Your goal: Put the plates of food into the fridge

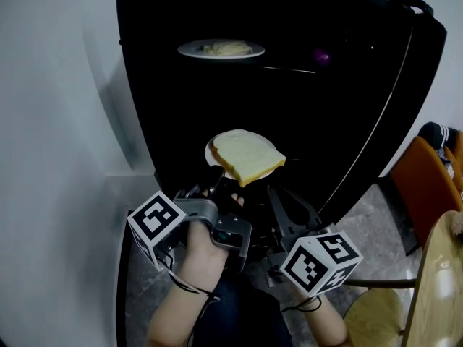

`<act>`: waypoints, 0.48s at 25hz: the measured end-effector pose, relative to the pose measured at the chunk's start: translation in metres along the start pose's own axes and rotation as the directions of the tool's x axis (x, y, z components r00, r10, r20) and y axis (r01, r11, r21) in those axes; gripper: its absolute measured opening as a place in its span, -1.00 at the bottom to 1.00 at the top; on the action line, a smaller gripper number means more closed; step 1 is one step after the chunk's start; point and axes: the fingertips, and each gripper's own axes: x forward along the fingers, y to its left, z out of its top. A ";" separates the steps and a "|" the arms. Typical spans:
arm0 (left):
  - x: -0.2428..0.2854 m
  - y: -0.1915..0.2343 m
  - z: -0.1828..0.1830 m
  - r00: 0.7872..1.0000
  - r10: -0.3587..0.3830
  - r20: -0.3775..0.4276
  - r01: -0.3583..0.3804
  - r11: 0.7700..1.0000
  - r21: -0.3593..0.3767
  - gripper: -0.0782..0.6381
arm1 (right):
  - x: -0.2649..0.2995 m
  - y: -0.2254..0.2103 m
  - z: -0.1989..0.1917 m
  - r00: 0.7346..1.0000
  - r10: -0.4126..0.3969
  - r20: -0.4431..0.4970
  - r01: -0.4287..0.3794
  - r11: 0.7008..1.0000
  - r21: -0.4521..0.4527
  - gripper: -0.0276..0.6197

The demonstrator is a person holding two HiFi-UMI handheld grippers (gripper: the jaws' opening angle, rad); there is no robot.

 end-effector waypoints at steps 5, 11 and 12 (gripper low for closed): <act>0.003 0.001 -0.001 1.000 -0.004 -0.011 0.004 1.000 0.003 -0.73 | 0.023 0.022 -0.021 0.995 0.035 -0.093 -0.043 0.996 -0.082 -0.88; 0.008 0.001 0.000 0.999 -0.007 -0.049 0.007 1.000 0.013 -0.73 | 0.038 0.016 -0.021 0.994 0.030 -0.108 -0.036 0.998 -0.056 -0.88; 0.010 0.000 -0.001 0.998 -0.009 -0.060 0.010 1.000 0.022 -0.73 | 0.041 0.015 -0.021 0.994 0.021 -0.106 -0.028 0.997 -0.066 -0.88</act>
